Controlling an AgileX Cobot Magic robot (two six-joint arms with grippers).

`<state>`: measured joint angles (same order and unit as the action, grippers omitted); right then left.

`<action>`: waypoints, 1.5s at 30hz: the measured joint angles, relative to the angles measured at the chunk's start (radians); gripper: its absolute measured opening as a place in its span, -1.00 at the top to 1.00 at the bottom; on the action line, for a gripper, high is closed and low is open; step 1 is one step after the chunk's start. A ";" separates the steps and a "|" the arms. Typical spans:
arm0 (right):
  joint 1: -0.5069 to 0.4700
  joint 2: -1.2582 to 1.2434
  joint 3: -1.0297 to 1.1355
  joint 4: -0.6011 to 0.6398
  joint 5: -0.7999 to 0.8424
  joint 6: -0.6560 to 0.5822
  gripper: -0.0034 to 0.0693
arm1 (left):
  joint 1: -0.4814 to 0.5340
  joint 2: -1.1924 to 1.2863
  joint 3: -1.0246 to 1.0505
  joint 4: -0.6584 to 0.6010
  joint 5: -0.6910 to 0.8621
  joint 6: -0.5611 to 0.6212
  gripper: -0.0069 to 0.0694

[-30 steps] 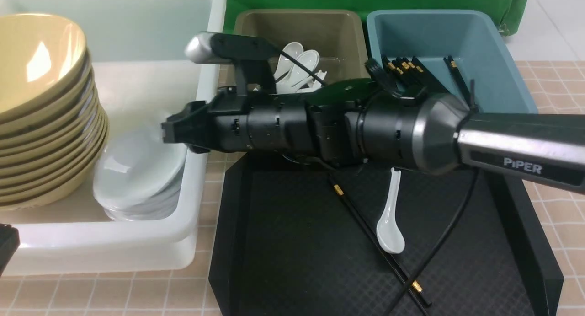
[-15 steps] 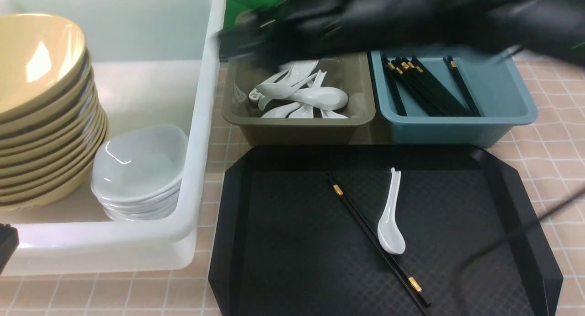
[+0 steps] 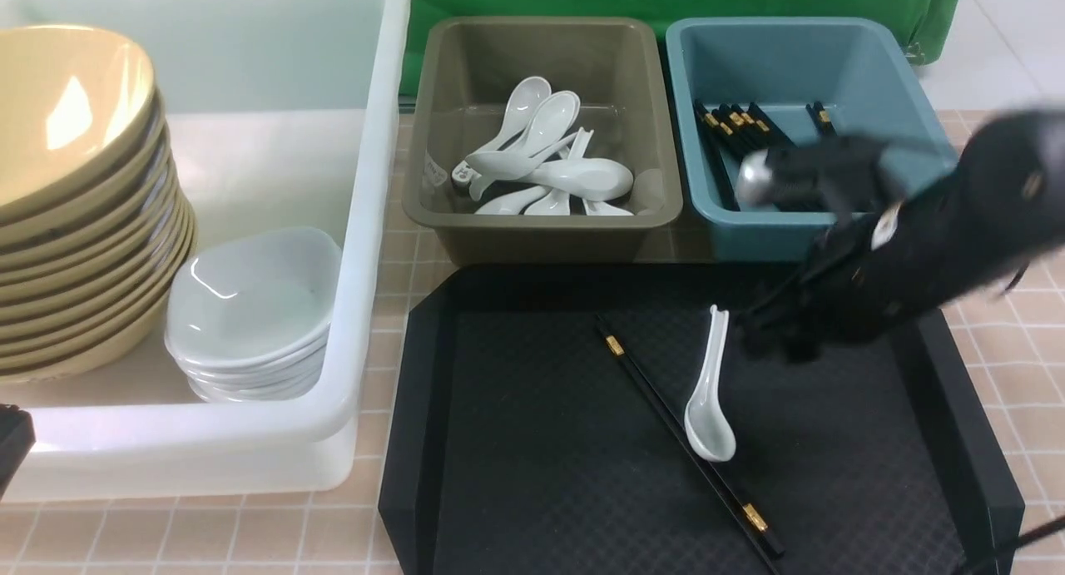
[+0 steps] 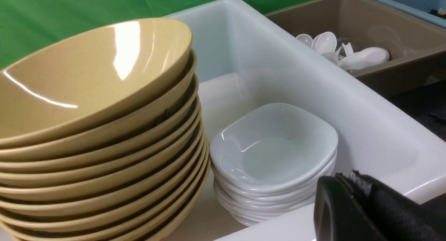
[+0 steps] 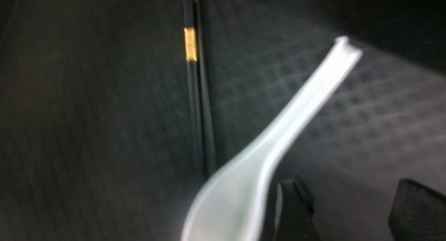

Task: On brown table put chopsticks spoon bowls plates into blue grey white boxes.
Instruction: 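Reach down and grasp the white spoon resting in the bowl with the right gripper, then place the white spoon into the bin of spoons with the right gripper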

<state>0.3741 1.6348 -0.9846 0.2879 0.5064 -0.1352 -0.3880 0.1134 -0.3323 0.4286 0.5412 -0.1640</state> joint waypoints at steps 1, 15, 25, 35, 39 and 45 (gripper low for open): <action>0.007 0.019 0.011 0.018 -0.036 -0.003 -0.21 | 0.000 0.000 0.000 0.001 0.000 0.000 0.84; 0.076 0.238 -0.058 0.068 -0.214 -0.140 0.39 | 0.000 0.000 0.000 0.006 0.000 0.000 0.84; 0.124 0.058 -0.107 0.076 -0.157 -0.196 0.62 | 0.000 0.000 0.000 0.007 0.000 0.000 0.84; 0.204 0.263 -0.374 0.061 -0.976 -0.375 0.53 | 0.000 0.000 0.000 0.019 0.000 0.000 0.84; 0.190 0.385 -0.528 0.067 -0.802 -0.504 0.15 | 0.000 0.000 0.000 0.023 0.000 0.000 0.84; 0.137 0.387 -0.651 0.065 -0.437 -0.559 -0.46 | 0.000 0.000 0.000 0.023 0.000 -0.015 0.84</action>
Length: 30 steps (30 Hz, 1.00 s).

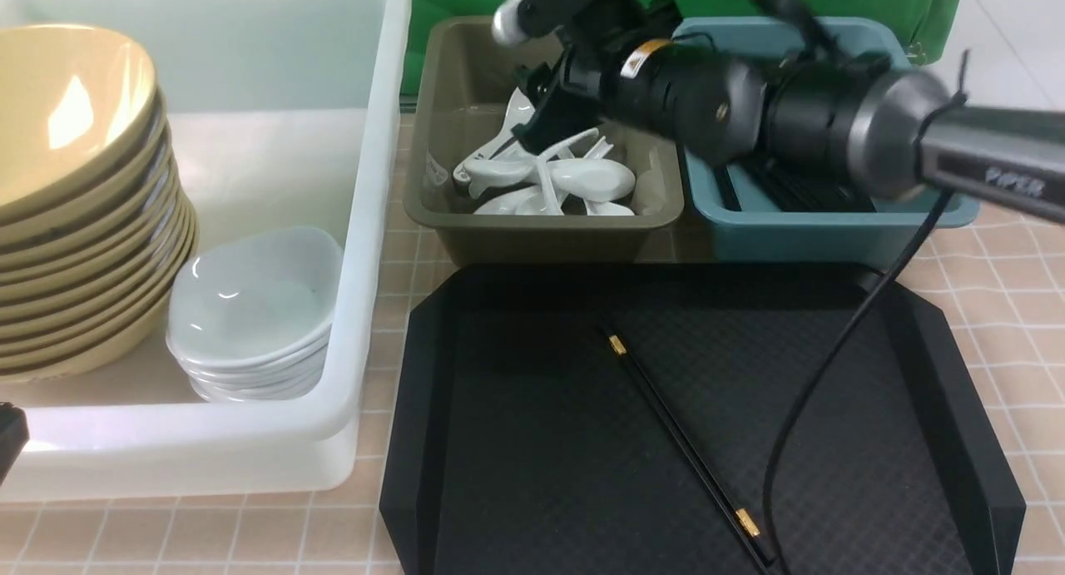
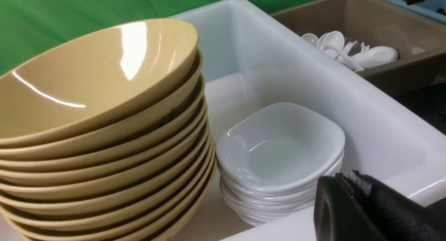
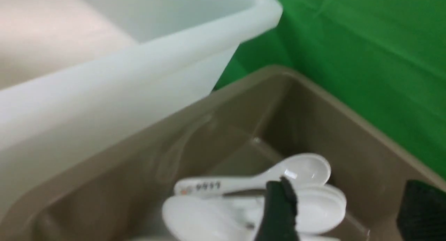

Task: On brown table put chopsticks spoon bowls plates into blue grey white boxes.
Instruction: 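Place the white spoon into the bin of spoons with the right gripper, then grasp the chopsticks with the right gripper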

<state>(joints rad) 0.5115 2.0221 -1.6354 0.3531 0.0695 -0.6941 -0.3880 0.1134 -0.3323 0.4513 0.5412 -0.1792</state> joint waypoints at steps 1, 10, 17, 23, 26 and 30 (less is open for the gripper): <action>-0.010 -0.023 -0.006 -0.002 0.084 0.012 -0.49 | 0.000 0.000 0.000 0.000 0.000 0.000 0.84; -0.045 -0.147 0.074 -0.222 0.896 0.521 -0.47 | 0.000 0.000 0.000 0.000 0.000 -0.001 0.84; 0.054 -0.139 0.406 -0.379 0.870 0.647 -0.44 | 0.000 0.000 0.000 0.001 0.000 -0.002 0.84; 0.069 -0.173 0.493 -0.361 0.742 0.676 -0.41 | 0.000 0.000 0.000 0.002 0.000 -0.004 0.84; 0.070 -0.173 0.505 -0.367 0.699 0.682 -0.36 | 0.000 0.000 0.000 0.002 0.000 -0.004 0.84; 0.074 -0.171 0.482 -0.369 0.740 0.694 -0.27 | 0.000 0.000 0.000 0.003 0.000 -0.004 0.84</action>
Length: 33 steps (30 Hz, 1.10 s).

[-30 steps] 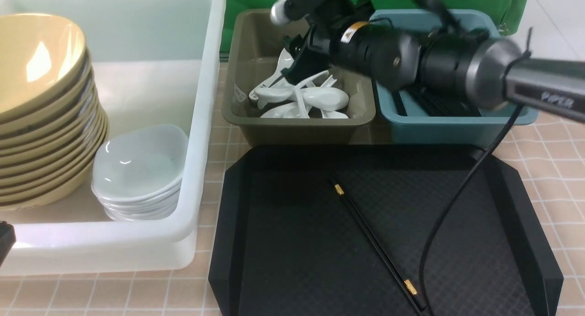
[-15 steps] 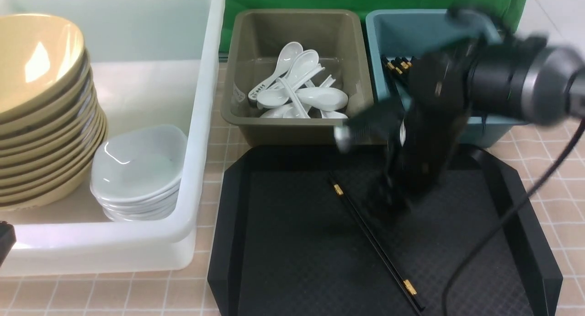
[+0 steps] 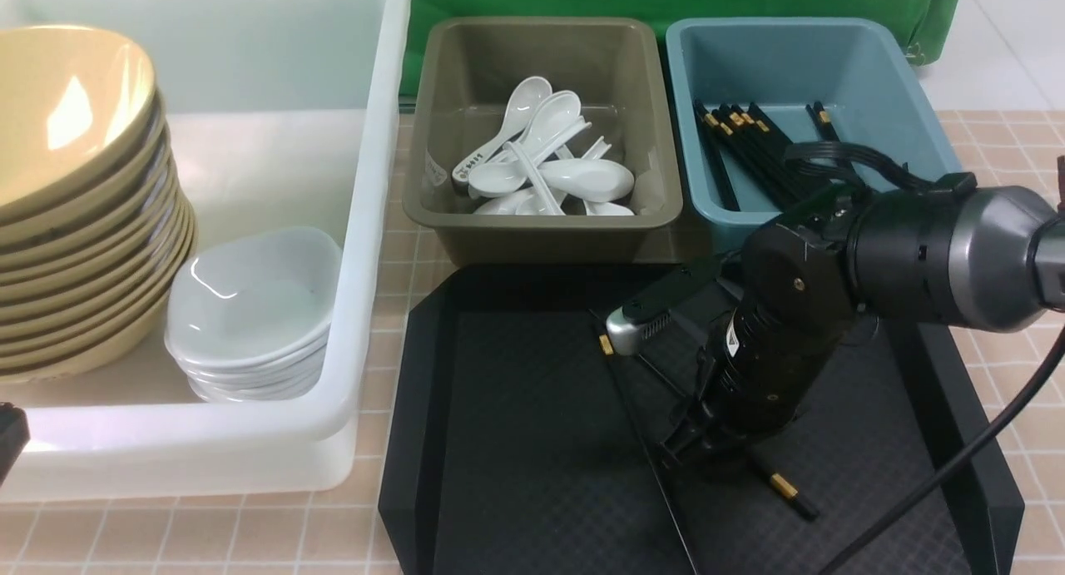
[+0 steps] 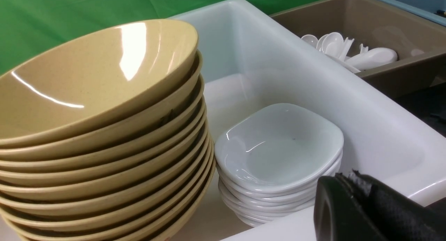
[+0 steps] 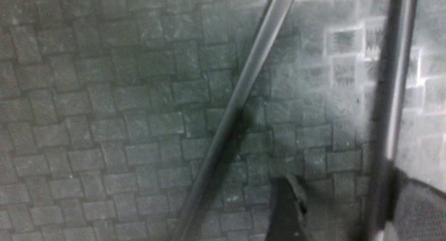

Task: On brown table put chopsticks spoon bowls plates into blue grey white boxes.
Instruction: 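Grasp the chopsticks with the right gripper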

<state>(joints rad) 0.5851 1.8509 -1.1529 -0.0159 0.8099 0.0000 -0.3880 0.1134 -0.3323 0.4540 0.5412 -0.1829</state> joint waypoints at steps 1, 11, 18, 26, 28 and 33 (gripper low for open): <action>0.004 0.000 -0.005 0.000 0.007 0.000 -0.26 | 0.000 0.000 0.000 0.000 0.000 0.000 0.84; 0.051 -0.025 -0.019 0.003 -0.035 0.060 -0.25 | 0.000 0.000 0.000 0.000 0.000 -0.001 0.84; 0.138 -0.026 -0.019 0.002 -0.125 0.046 -0.25 | 0.000 0.000 0.000 0.000 0.000 -0.002 0.84; 0.168 0.002 -0.020 -0.124 -0.124 0.000 -0.25 | 0.000 0.000 0.000 0.000 0.000 -0.003 0.84; 0.166 0.002 -0.020 -0.197 -0.090 0.023 -0.25 | 0.000 0.000 0.000 0.000 0.000 -0.003 0.84; 0.127 0.002 -0.020 -0.274 -0.039 0.054 -0.25 | 0.000 0.000 0.000 0.000 0.000 -0.003 0.84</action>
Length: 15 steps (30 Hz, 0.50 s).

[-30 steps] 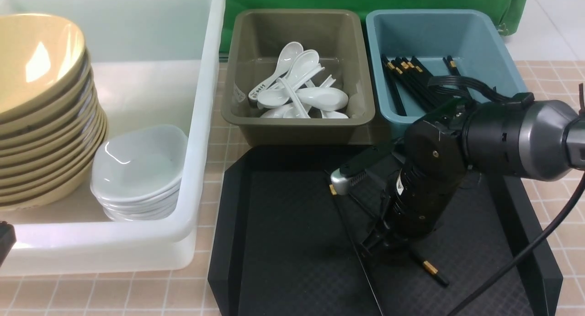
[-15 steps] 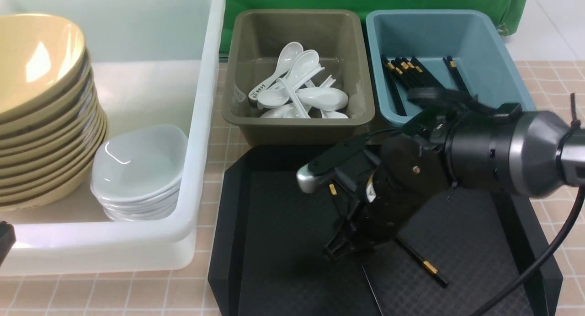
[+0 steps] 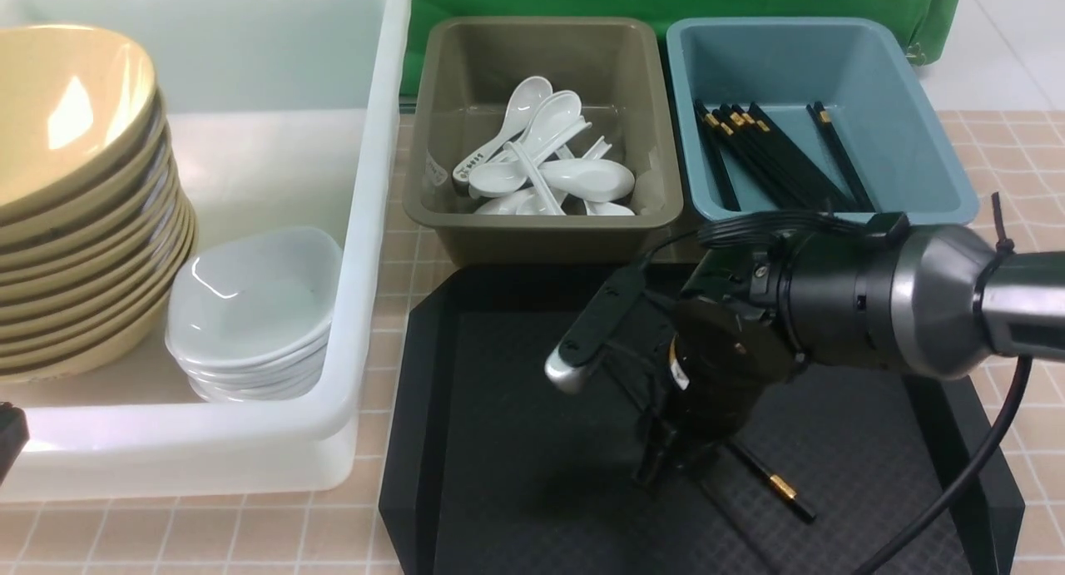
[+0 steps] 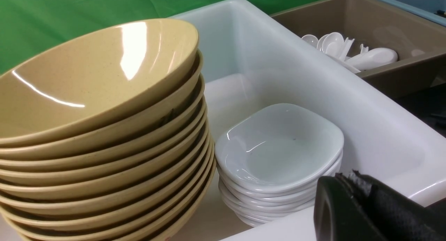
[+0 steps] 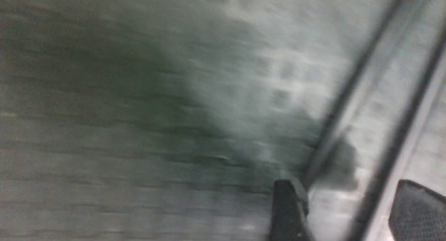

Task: On brown table put chopsticks spoon bowls plates into blue grey white boxes.
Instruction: 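Grasp the chopsticks with the right gripper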

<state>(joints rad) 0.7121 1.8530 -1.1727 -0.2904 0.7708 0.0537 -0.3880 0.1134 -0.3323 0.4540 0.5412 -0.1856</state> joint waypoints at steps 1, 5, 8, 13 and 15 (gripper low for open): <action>-0.014 0.000 0.000 -0.004 0.004 0.004 -0.25 | 0.000 0.000 0.000 0.000 0.000 0.000 0.84; -0.069 0.000 0.000 0.022 0.009 0.017 -0.25 | 0.000 0.000 0.000 0.000 0.000 0.000 0.84; -0.109 0.000 0.000 0.113 0.009 -0.047 -0.25 | 0.000 0.000 0.000 0.000 0.000 0.000 0.84; -0.141 0.001 0.000 0.252 0.006 -0.147 -0.25 | 0.000 0.000 0.000 0.000 0.000 0.000 0.84; -0.142 0.009 0.000 0.263 -0.004 -0.161 -0.24 | 0.000 0.000 0.000 0.000 0.000 0.000 0.84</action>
<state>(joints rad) 0.5702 1.8618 -1.1727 -0.0275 0.7672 -0.1071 -0.3880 0.1134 -0.3323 0.4540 0.5412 -0.1856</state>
